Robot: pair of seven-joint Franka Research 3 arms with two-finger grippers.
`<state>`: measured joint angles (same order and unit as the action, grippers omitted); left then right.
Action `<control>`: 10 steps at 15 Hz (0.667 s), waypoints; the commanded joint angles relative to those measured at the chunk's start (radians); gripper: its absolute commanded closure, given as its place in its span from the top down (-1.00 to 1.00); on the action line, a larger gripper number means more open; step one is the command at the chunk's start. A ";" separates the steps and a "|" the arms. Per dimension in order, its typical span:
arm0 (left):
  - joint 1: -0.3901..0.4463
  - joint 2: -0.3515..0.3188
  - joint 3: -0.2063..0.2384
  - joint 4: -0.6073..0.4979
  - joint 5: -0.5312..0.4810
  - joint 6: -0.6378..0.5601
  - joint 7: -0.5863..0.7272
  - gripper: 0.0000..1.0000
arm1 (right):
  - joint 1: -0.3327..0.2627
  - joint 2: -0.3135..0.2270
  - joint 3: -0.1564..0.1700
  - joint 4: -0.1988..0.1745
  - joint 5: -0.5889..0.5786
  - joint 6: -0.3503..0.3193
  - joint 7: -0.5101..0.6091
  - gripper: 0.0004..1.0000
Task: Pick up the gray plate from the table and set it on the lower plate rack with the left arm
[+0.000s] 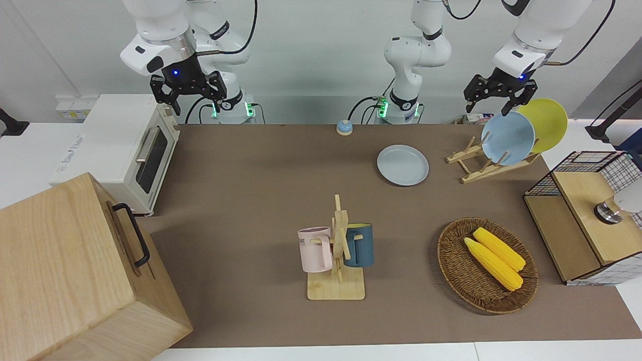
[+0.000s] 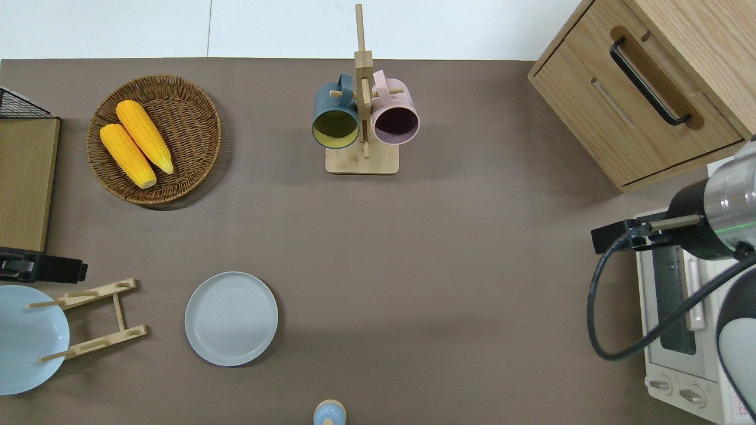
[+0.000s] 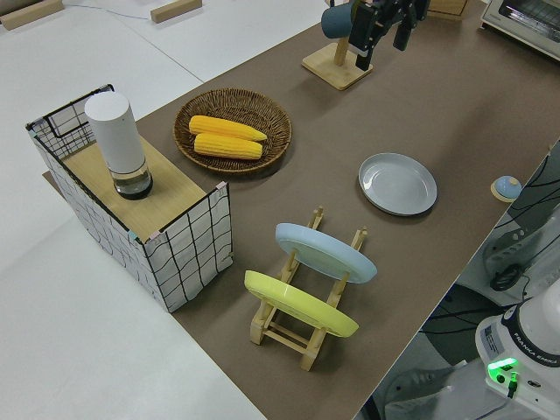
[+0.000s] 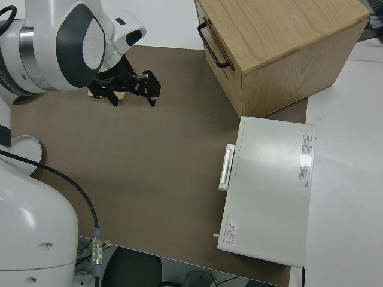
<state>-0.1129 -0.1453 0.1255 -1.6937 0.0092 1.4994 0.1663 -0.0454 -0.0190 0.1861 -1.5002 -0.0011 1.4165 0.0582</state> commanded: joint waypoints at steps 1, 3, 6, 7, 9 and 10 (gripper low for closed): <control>-0.007 -0.008 0.000 -0.023 -0.003 0.046 -0.121 1.00 | -0.010 -0.002 0.006 0.006 0.010 -0.014 0.000 0.97; -0.008 -0.008 -0.001 -0.032 -0.002 0.047 -0.128 1.00 | -0.010 -0.002 0.006 0.006 0.010 -0.014 0.000 0.98; -0.007 -0.007 -0.001 -0.040 -0.003 0.048 -0.134 1.00 | -0.010 -0.002 0.006 0.006 0.010 -0.014 -0.001 0.98; -0.005 -0.007 -0.001 -0.040 -0.003 0.048 -0.134 1.00 | -0.010 -0.002 0.006 0.006 0.010 -0.014 0.000 0.98; -0.004 -0.004 -0.001 -0.040 -0.003 0.053 -0.134 1.00 | -0.010 -0.002 0.006 0.006 0.010 -0.014 0.000 0.98; -0.004 -0.004 -0.001 -0.044 -0.003 0.058 -0.134 1.00 | -0.010 -0.002 0.006 0.006 0.010 -0.014 0.000 0.98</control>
<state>-0.1136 -0.1439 0.1226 -1.7168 0.0092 1.5298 0.0483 -0.0454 -0.0190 0.1861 -1.5002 -0.0011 1.4165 0.0582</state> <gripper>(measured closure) 0.000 0.009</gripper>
